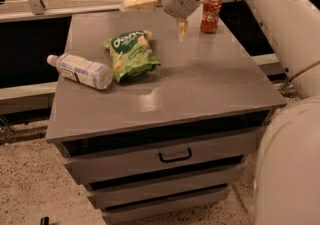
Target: Move green rice chip bag near blue plastic bottle
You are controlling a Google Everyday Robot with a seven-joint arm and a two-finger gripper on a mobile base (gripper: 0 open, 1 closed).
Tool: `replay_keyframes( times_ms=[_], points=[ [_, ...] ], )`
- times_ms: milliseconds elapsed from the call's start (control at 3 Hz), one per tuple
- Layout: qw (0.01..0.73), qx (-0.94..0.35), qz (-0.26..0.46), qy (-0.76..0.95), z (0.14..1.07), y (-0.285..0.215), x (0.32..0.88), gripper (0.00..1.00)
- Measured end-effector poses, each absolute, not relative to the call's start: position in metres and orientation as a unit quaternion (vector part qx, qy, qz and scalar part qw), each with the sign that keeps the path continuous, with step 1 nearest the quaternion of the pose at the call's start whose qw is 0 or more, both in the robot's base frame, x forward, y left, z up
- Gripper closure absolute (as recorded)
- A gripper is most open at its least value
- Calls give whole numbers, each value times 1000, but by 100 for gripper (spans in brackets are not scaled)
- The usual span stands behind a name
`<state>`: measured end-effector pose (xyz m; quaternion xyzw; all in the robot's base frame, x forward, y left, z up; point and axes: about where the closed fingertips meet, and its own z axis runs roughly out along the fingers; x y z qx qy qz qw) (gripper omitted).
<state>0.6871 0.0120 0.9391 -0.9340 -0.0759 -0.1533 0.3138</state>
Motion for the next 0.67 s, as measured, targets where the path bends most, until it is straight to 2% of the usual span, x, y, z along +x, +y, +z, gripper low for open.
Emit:
replay_keyframes(
  times_ms=[667],
  points=[
    [321,-933,-152,-50,939,14,691,0]
  ],
)
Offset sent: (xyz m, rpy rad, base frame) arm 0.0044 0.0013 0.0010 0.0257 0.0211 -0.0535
